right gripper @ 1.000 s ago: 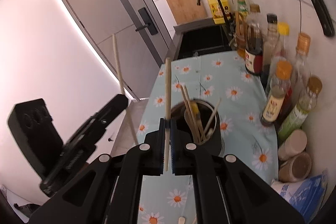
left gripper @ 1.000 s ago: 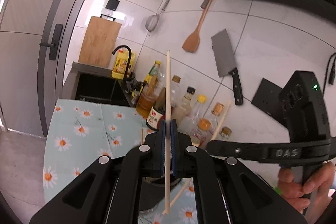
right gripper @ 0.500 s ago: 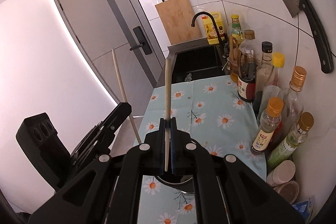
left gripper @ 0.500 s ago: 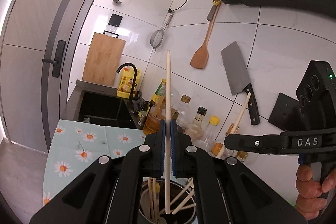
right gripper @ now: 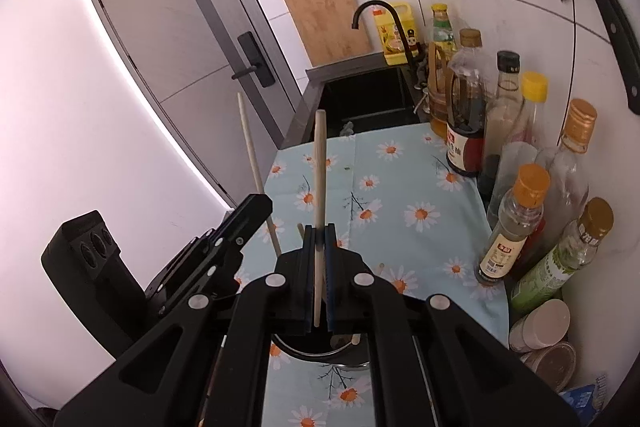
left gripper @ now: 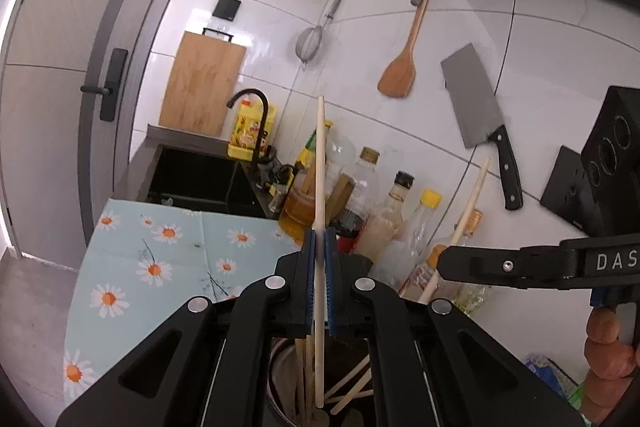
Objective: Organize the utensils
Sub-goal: 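Lower both items into the black holder and open both tools, then move both open tools back toward the last white spoon and chopstick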
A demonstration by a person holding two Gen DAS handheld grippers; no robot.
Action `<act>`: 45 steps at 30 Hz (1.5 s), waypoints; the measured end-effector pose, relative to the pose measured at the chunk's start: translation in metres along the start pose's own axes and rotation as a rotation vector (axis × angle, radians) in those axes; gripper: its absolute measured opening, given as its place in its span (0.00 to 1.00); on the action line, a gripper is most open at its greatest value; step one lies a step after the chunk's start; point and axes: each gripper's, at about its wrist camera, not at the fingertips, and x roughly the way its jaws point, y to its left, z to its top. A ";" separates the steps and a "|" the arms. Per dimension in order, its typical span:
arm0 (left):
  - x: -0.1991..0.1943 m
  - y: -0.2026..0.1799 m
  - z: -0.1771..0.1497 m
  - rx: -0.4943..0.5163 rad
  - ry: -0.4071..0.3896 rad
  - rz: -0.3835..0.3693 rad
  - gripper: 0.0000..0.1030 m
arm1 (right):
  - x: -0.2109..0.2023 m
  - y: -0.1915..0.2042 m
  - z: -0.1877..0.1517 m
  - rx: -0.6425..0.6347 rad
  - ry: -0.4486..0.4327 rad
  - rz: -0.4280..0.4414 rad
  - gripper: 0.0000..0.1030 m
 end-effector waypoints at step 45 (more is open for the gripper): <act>-0.075 -0.031 -0.022 0.044 0.115 -0.012 0.14 | -0.045 -0.004 -0.055 0.072 0.028 0.008 0.35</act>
